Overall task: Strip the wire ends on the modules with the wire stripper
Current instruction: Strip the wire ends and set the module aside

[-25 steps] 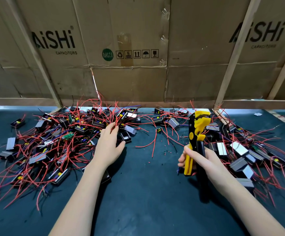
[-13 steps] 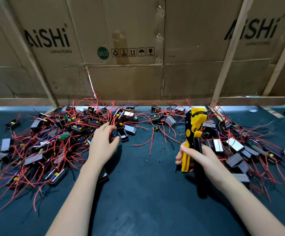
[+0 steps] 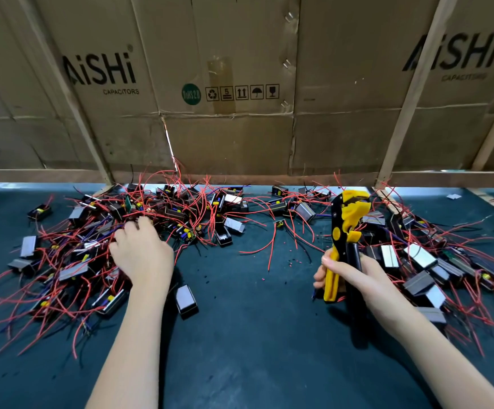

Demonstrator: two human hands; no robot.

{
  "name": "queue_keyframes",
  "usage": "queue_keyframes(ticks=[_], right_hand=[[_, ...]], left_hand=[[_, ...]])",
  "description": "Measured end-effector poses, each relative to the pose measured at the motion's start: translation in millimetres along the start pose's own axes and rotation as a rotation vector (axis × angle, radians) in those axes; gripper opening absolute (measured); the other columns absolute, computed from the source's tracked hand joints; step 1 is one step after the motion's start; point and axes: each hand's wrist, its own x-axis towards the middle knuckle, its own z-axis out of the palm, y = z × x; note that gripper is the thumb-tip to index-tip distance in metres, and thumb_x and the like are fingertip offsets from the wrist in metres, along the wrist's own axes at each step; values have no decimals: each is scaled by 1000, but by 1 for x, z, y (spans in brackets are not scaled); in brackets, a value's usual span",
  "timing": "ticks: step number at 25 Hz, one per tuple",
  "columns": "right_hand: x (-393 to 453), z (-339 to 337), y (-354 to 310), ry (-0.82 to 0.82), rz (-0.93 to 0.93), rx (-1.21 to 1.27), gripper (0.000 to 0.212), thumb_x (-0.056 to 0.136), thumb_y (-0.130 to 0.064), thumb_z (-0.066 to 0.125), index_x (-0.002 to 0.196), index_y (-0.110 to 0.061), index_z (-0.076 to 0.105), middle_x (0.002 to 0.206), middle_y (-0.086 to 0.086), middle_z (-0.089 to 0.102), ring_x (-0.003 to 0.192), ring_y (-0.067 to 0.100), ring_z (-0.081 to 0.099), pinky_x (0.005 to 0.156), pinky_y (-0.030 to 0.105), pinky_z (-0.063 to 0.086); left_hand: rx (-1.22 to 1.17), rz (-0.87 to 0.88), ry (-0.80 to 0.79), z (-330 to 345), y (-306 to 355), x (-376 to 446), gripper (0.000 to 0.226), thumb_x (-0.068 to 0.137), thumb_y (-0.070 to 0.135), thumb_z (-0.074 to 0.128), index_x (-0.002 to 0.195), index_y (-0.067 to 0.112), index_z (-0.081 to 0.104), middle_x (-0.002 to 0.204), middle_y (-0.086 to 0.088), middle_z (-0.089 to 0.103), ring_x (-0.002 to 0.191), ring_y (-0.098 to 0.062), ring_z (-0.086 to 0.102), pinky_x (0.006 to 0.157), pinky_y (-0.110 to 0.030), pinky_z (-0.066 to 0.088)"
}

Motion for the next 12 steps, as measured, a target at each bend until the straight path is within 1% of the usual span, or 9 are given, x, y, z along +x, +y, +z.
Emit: queue_keyframes(ticks=[2,3,4,5,7,8,9,10,12], right_hand=[[0,0,0,-1,7,1,50,71,-39,69,99,2,58,86,19,68,83,35,71,61,27,54],[-1,0,0,-1,9,5,50,71,-39,69,99,1,58,86,19,68,83,35,71,61,27,54],[-1,0,0,0,10,9,49,71,-39,69,99,0,58,86,19,68,83,35,71,61,27,54],[-1,-1,0,2,11,11,50,70,-39,70,99,0,58,86,19,69,83,36,71,61,27,54],[-1,-1,0,1,18,7,53,69,-41,71,99,1,58,87,19,69,84,36,71,61,26,54],[-1,-1,1,0,19,2,54,68,-41,71,100,1,58,87,19,69,84,35,71,62,27,54],[-1,-1,1,-1,19,0,54,69,-41,70,100,2,58,87,19,69,84,36,71,62,27,54],[-1,-1,1,-2,18,2,53,69,-40,70,99,2,58,87,19,68,84,36,71,61,26,54],[-1,-1,0,-2,17,13,48,70,-38,70,98,0,59,86,19,68,85,38,70,60,26,53]], left_hand=[[46,-43,-125,1,-4,2,28,82,-1,60,108,5,69,112,-21,63,106,-41,53,84,-45,41],[10,-61,-144,-1,-5,3,28,83,-3,59,107,7,71,110,-21,64,104,-42,55,82,-45,43],[-38,-75,-125,-2,-5,3,28,84,-3,58,106,7,72,108,-21,64,103,-42,55,81,-45,44],[-73,-72,-69,-3,-5,4,26,85,-2,58,105,7,73,108,-21,65,104,-42,53,81,-45,43],[-113,-57,134,-5,-10,7,25,84,4,62,107,5,71,111,-22,65,108,-41,48,85,-47,37],[-127,-42,207,-4,-13,8,26,85,7,63,109,4,70,112,-22,65,110,-41,47,86,-48,35],[-135,-20,223,-3,-15,11,28,86,9,63,112,4,69,114,-22,66,111,-40,47,87,-48,34],[-123,9,180,1,-16,13,31,87,11,63,117,3,67,117,-21,66,113,-40,46,88,-48,34],[-8,84,43,11,-17,14,39,90,16,63,127,6,62,127,-19,62,118,-37,45,92,-46,31]])
